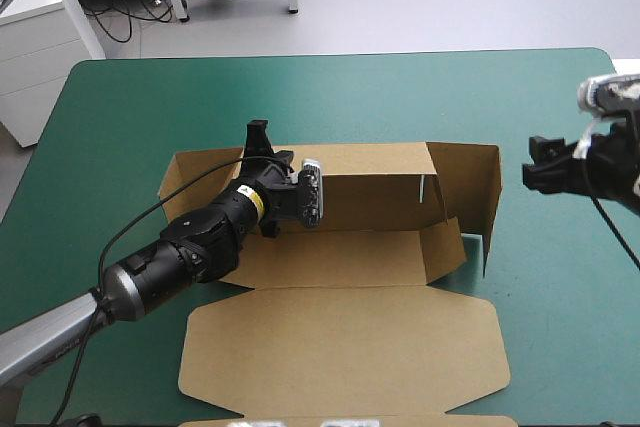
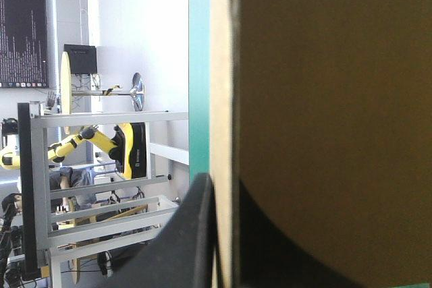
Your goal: Fold the box
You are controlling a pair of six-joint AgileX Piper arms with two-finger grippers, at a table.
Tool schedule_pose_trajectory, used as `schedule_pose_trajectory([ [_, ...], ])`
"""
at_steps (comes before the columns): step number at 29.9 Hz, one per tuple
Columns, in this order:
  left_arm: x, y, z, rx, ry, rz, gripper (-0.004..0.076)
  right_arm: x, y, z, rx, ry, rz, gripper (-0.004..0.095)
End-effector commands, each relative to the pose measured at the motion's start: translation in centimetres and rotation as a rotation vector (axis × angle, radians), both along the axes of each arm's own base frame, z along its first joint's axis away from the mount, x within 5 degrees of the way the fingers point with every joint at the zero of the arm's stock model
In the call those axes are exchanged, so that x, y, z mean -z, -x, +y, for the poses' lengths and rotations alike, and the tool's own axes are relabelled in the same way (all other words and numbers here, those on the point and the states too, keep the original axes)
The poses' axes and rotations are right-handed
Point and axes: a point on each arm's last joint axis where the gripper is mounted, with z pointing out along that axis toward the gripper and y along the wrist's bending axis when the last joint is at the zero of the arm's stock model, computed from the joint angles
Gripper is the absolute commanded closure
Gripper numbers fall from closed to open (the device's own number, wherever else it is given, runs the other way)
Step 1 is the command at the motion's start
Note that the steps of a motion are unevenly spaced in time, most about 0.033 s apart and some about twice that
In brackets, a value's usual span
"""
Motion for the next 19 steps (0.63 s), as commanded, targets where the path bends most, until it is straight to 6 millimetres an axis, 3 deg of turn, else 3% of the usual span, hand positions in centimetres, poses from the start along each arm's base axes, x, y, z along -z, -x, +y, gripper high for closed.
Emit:
schedule_pose_trajectory([
  [1, -1.2, 1.0, -0.2, 0.034, 0.025, -0.043, 0.0734, -2.8, -1.9, 0.5, 0.005, -0.024, -0.115, 0.0103],
  [5, -0.7, 1.6, -0.6, 0.017, 0.043, -0.064, 0.0734, -3.4, -5.0, 1.8, -0.015, -0.050, -0.095, 0.0103],
  [9, -0.5, 1.6, -0.4, -0.042, 0.061, -0.088, 0.0734, -2.7, -8.6, 3.0, -0.003, -0.064, -0.046, 0.0103],
  [15, -0.5, 1.6, -0.3, -0.055, 0.059, -0.095, 0.0734, -0.1, -14.3, 4.7, 0.004, -0.034, 0.056, 0.0103],
  [19, -0.5, 1.6, -0.3, -0.059, 0.062, -0.093, 0.0734, 2.1, -17.8, 3.9, 0.019, -0.124, 0.160, 0.0103],
])
